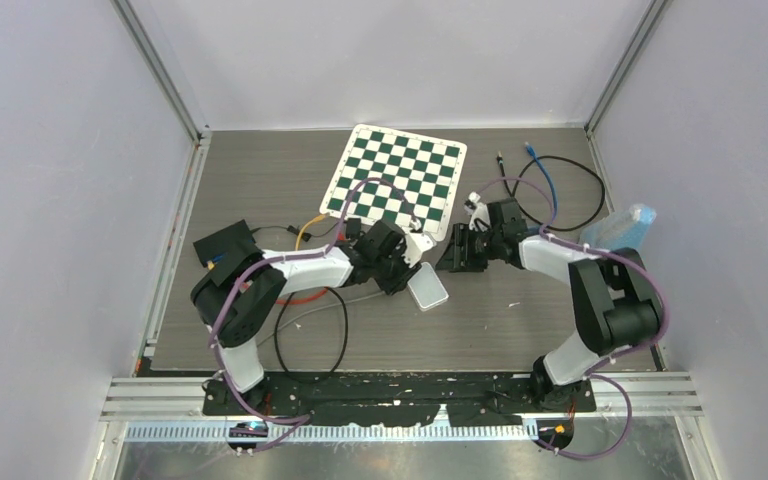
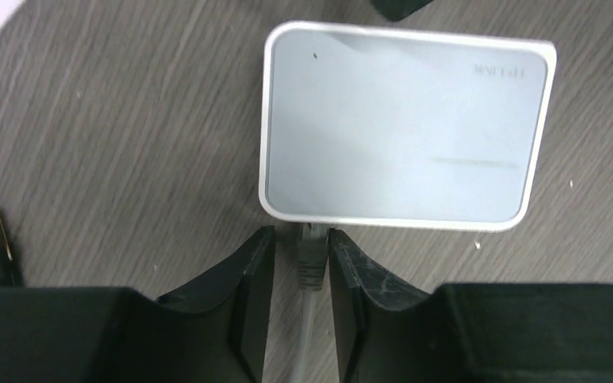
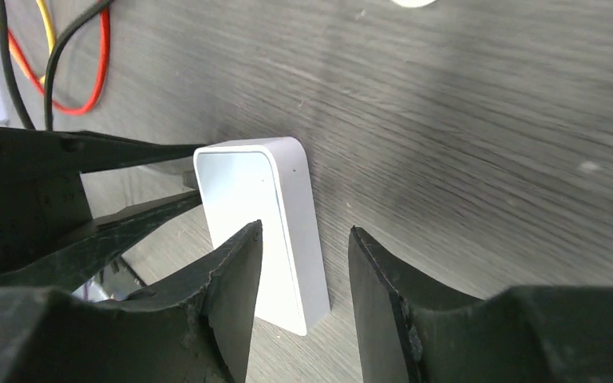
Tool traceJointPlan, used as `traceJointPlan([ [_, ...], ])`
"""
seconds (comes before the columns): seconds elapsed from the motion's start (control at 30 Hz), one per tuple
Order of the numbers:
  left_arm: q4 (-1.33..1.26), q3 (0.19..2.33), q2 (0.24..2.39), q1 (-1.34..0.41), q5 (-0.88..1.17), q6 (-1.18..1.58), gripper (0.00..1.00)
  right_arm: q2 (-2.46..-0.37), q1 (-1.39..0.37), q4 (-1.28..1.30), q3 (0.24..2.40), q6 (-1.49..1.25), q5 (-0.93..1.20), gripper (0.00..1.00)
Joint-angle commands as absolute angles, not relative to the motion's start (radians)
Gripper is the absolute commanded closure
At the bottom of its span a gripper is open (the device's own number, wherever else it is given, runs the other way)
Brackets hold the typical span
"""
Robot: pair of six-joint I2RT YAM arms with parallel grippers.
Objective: Insert the plug into the switch port
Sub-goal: Insert the connector into the switch port.
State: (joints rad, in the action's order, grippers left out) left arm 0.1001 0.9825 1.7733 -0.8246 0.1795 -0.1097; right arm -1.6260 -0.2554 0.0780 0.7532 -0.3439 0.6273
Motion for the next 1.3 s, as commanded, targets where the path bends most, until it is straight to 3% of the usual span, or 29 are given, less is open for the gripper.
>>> traceJointPlan([
  [0.0, 0.057, 1.087, 1.829, -0.825, 0.198, -0.101, 0.69, -1.455, -0.251, 0.162, 0.828, -0.326, 0.335, 0.49],
  [0.23, 0.078, 1.241, 1.907, -0.825, 0.235, -0.107, 0.67, -1.357, -0.233, 0.261, 0.946, -0.184, -0.003, 0.49],
  [0.43, 0.083, 1.196, 1.827, -0.825, 0.260, -0.101, 0.56, -1.454, -0.175, 0.295, 1.058, -0.048, -0.226, 0.48],
  [0.7, 0.115, 1.073, 1.531, -0.825, 0.209, -0.047, 0.44, -1.756, -0.049, 0.378, 1.349, 0.073, -0.028, 0.49],
  [0.73, 0.124, 1.057, 1.493, -0.825, 0.193, -0.052, 0.35, -1.779, -0.045, 0.392, 1.398, 0.098, -0.003, 0.49],
  [0.77, 0.132, 1.038, 1.455, -0.825, 0.169, -0.063, 0.06, -1.824, -0.041, 0.418, 1.425, 0.117, 0.039, 0.49],
  [0.8, 0.136, 1.014, 1.422, -0.825, 0.145, -0.077, 0.01, -1.843, -0.040, 0.435, 1.470, 0.166, 0.073, 0.49],
  [1.0, 0.184, 0.982, 1.284, -0.828, 0.029, -0.023, 0.00, -1.905, -0.037, 0.559, 1.514, 0.524, 0.374, 0.49],
  [1.27, 0.273, 0.948, 1.097, -0.827, -0.037, -0.051, 0.01, -1.950, -0.037, 0.661, 1.532, 0.778, 0.412, 0.44],
])
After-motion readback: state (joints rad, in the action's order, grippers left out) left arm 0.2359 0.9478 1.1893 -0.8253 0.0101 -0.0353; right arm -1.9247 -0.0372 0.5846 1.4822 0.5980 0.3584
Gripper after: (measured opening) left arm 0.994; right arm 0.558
